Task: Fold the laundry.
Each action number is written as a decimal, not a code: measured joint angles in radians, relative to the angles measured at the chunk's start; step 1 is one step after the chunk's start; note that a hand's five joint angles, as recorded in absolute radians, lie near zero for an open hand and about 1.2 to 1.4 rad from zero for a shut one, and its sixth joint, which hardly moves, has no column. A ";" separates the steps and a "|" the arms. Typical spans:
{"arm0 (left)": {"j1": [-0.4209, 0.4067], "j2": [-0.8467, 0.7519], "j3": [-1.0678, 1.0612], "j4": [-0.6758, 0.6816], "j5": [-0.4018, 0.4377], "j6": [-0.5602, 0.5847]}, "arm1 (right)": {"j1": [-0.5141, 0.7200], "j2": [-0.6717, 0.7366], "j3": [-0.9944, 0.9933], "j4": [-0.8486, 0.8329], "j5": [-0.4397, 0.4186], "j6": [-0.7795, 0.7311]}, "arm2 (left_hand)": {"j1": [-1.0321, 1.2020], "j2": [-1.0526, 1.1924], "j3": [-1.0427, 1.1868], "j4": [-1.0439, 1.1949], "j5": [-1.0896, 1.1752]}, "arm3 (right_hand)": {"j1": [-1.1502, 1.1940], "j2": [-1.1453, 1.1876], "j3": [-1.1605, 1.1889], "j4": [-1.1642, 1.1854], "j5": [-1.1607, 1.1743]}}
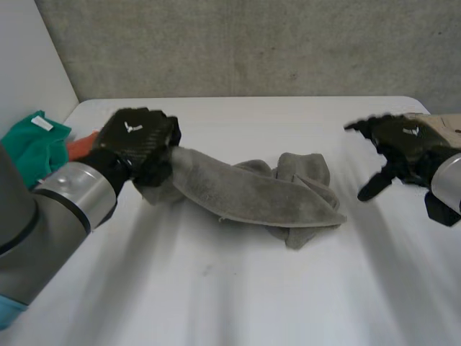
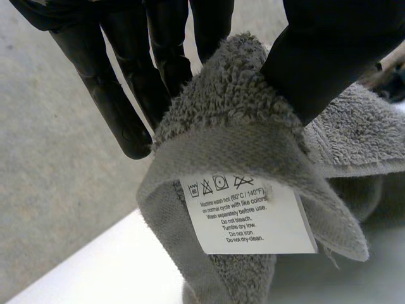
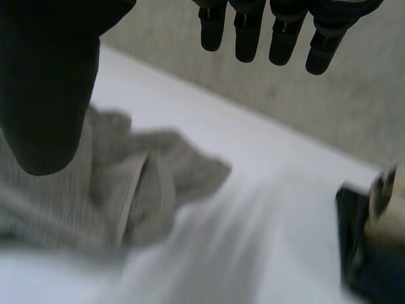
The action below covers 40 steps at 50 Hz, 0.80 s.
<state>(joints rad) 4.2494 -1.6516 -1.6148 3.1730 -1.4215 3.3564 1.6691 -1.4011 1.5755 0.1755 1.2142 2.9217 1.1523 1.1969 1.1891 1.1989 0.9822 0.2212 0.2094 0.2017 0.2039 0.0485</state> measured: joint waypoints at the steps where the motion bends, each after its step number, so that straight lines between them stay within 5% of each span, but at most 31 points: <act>1: -0.001 0.010 0.009 -0.010 0.000 -0.008 | -0.011 0.028 -0.008 0.027 -0.005 -0.020 | 0.000 0.000 0.000 0.000 0.000 | 0.000 0.000 0.000 0.000 0.000; 7: -0.006 0.045 0.062 -0.054 0.000 -0.040 | -0.026 0.159 -0.010 0.060 -0.067 -0.109 | 0.000 0.000 0.000 0.000 0.000 | 0.005 0.003 0.009 0.009 0.006; 15: -0.006 0.079 0.111 -0.112 0.000 -0.058 | 0.021 0.280 0.026 -0.145 -0.140 -0.119 | 0.000 0.000 0.000 0.000 0.000 | 0.151 0.159 0.174 0.171 0.158; 24: -0.004 0.130 0.103 -0.131 0.002 -0.062 | 0.082 0.361 -0.001 -0.331 -0.126 -0.073 | 0.000 0.000 0.000 0.000 0.000 | 0.901 0.951 0.954 0.956 0.929; 32: 0.071 0.182 0.091 -0.154 0.005 -0.058 | 0.021 0.117 -0.059 -0.302 -0.083 -0.116 | 0.000 0.000 0.000 0.000 0.000 | 0.901 0.964 0.984 0.992 0.936; 40: 0.200 0.195 0.117 -0.258 0.035 -0.055 | -0.051 -0.156 -0.161 -0.028 -0.094 -0.346 | 0.000 0.000 0.000 0.000 0.000 | 0.901 0.964 0.984 0.992 0.939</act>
<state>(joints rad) 4.4497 -1.4564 -1.4983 2.9153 -1.3864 3.3011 1.6181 -1.5566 1.4146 0.1477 1.1204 2.5757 1.1523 1.1969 1.1892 1.1993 0.9822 1.1226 1.1730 1.1857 1.1962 0.9876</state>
